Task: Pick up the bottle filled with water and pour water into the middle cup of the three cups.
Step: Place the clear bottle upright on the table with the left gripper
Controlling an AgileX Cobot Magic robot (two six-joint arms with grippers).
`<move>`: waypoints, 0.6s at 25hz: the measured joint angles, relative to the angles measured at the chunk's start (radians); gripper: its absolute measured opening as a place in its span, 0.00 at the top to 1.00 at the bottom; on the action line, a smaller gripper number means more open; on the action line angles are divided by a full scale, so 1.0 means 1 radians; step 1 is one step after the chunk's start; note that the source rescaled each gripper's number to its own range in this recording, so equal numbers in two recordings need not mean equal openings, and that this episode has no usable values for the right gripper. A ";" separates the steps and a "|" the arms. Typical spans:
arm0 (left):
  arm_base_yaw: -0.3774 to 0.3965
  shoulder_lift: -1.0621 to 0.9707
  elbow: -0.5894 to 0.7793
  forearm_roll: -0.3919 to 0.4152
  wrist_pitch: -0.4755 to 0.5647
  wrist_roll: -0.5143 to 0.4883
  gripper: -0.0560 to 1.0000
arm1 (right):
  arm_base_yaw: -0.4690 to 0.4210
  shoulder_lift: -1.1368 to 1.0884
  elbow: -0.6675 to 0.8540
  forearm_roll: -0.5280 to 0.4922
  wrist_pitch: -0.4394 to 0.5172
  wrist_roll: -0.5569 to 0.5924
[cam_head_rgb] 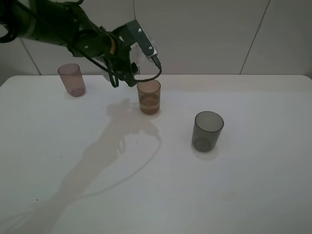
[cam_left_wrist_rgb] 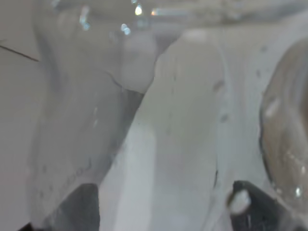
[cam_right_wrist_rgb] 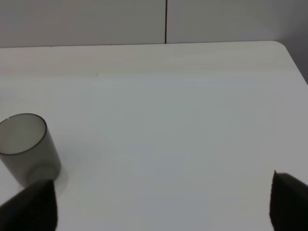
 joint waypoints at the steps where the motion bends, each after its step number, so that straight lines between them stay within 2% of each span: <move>1: 0.001 -0.008 0.023 -0.028 -0.027 -0.021 0.93 | 0.000 0.000 0.000 0.000 0.000 0.000; 9: 0.059 -0.078 0.290 -0.200 -0.332 -0.048 0.93 | 0.000 0.000 0.000 0.000 0.000 0.000; 13: 0.116 -0.083 0.461 -0.223 -0.553 -0.048 0.93 | 0.000 0.000 0.000 0.000 0.000 0.000; 15: 0.151 -0.083 0.545 -0.231 -0.697 -0.043 0.93 | 0.000 0.000 0.000 0.000 0.000 0.000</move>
